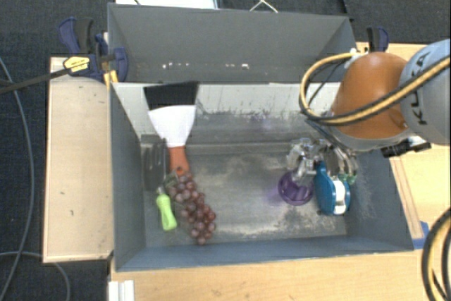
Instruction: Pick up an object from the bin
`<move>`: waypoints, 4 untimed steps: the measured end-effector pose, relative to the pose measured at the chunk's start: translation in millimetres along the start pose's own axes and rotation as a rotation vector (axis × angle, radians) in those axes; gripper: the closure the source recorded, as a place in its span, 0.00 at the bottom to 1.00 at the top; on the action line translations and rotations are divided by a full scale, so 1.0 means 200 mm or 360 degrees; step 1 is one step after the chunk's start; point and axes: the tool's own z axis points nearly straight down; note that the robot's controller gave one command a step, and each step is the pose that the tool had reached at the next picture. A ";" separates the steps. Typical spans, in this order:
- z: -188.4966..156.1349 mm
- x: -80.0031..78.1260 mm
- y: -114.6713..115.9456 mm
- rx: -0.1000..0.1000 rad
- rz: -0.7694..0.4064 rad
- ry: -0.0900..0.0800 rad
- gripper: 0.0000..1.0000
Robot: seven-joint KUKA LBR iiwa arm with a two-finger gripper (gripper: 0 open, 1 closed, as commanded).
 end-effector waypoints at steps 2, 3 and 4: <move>0.22 0.22 -0.10 -0.0008 -0.0215 -0.0018 1.00; 0.07 0.21 -0.06 -0.0004 -0.0209 -0.0022 1.00; 0.13 0.22 -0.09 -0.0006 -0.0251 -0.0025 1.00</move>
Offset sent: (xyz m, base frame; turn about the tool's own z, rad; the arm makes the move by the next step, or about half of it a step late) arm -0.0465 -0.0193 -0.0511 -0.1346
